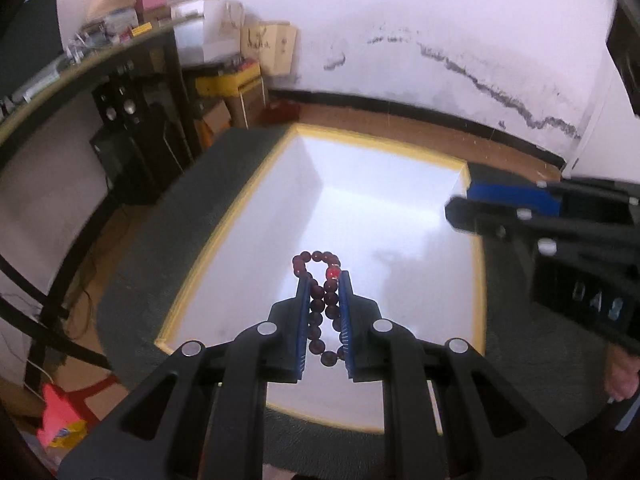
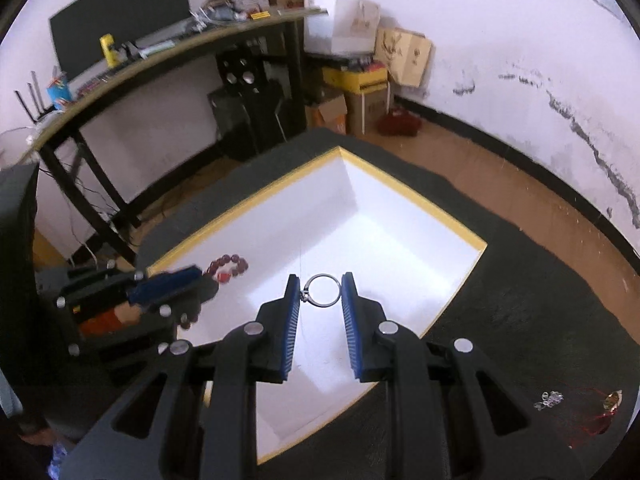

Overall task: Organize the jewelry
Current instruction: 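Carry bracelet and ring into the white box and open both tools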

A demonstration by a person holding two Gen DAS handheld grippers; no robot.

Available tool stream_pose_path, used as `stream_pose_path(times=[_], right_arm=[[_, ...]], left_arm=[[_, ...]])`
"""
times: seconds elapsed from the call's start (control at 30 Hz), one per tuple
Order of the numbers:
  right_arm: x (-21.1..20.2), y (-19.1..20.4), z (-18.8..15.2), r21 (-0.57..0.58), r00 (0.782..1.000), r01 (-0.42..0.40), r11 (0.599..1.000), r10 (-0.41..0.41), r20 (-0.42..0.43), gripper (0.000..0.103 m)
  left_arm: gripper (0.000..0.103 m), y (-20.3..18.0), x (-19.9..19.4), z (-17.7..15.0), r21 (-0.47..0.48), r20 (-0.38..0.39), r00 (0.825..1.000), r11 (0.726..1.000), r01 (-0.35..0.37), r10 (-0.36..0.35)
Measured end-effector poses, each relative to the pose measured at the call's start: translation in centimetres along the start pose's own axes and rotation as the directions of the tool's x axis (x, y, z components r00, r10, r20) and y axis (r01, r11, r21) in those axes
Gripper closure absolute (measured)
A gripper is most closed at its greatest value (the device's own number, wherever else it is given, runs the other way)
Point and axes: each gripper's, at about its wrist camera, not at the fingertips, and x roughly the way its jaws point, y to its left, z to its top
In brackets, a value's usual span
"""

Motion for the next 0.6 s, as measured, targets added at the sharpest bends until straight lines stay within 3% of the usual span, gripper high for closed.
stream_pose_path(times=[0.17, 0.27, 0.6], right_arm=[[5.5, -1.9, 0.2, -0.004, 0.998, 0.013, 1.0, -0.013, -0.066, 0.081], [8.1, -2.7, 0.7, -0.017, 0.995, 0.019, 1.0, -0.02, -0.093, 0.081], [11.7, -3.4, 0.3, -0.035, 0.99, 0.01, 0.999, -0.015, -0.14, 0.081]], left_arm=[[0.089, -0.2, 4.9, -0.5, -0.015, -0.028, 0.999, 0.999, -0.043, 0.043], [0.089, 0.1, 6.2, -0.5, -0.056, -0.038, 0.999, 0.998, -0.034, 0.032], [0.089, -0.4, 8.4, -1.0, -0.056, -0.056, 0.998, 0.998, -0.03, 0.026]])
